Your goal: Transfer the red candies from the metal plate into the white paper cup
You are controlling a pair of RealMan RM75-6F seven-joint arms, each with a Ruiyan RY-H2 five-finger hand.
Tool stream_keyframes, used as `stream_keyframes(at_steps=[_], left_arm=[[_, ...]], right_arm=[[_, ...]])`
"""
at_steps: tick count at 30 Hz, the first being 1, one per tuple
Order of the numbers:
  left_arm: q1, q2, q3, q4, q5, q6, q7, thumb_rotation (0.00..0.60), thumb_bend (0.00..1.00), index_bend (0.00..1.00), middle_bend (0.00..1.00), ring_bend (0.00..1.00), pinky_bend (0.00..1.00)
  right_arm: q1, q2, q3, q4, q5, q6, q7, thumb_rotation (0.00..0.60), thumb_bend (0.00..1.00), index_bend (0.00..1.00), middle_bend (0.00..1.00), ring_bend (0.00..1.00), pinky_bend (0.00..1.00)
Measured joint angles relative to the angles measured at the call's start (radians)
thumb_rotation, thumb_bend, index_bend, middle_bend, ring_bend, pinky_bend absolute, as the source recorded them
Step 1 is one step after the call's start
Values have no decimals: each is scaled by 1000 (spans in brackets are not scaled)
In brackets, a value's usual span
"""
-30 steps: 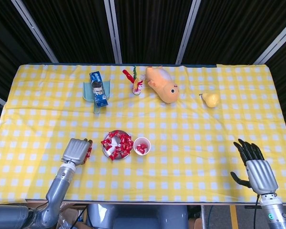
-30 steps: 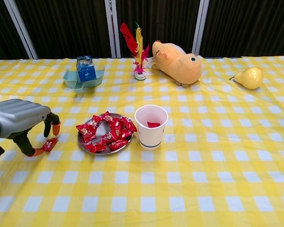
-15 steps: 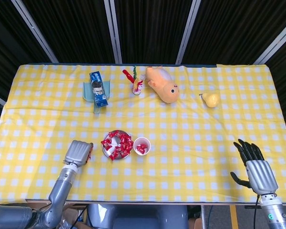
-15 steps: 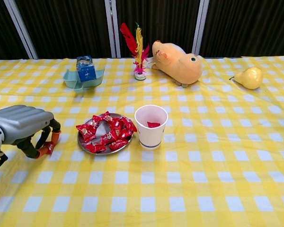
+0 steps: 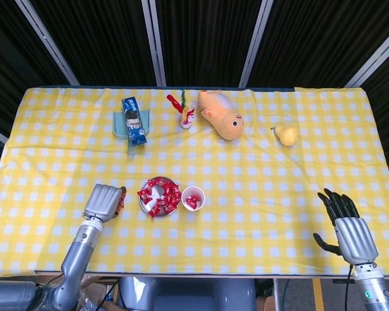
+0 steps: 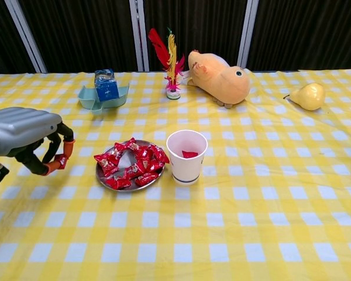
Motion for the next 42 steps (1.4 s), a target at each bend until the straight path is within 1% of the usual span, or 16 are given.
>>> stream_keyframes(at_steps=[3,7,11,17,21,25,31,38,41,42], left_arm=[[-10,16,-28,-48,11,8,-1,600,487,527,624,852,972],[-42,27,-89,-115,33,18,1,600,488,526,624,852,973],[-98,-2,-135,-136,24,12,40,600,487,525,623,852,973],[-197,-122,-194,-110,-18,2,113,600,488,528,623,852,972],[-274,-226,-234,-36,-75,-6,162,600,487,533,622,852,972],[-328,-301,-262,34,-119,-13,187,600,487,531,618,852,972],[-390,-378,-281,118,-181,-14,226,600,486,533,619,852,972],[-408,-386,-273,126,-217,10,258,600,482,521,618,852,972],[-407,-377,-269,117,-225,18,261,600,429,494,592,852,972],[-406,-372,-266,112,-230,20,262,600,395,478,572,852,972]], right_arm=[[1,0,0,1,0,-2,0,600,341,0,0,0,1],[1,0,0,1,0,-2,0,600,341,0,0,0,1],[1,0,1,2,-1,-1,0,600,341,0,0,0,1],[2,2,3,2,6,-4,9,600,341,0,0,0,1],[5,1,5,-1,13,-12,7,600,341,0,0,0,1],[5,2,6,-3,14,-12,10,600,341,0,0,0,1],[7,5,10,-4,20,-15,26,600,342,0,0,0,1],[6,6,10,-4,20,-13,27,600,341,0,0,0,1],[6,5,10,-5,21,-13,24,600,341,0,0,0,1],[6,4,10,-6,20,-13,23,600,341,0,0,0,1]])
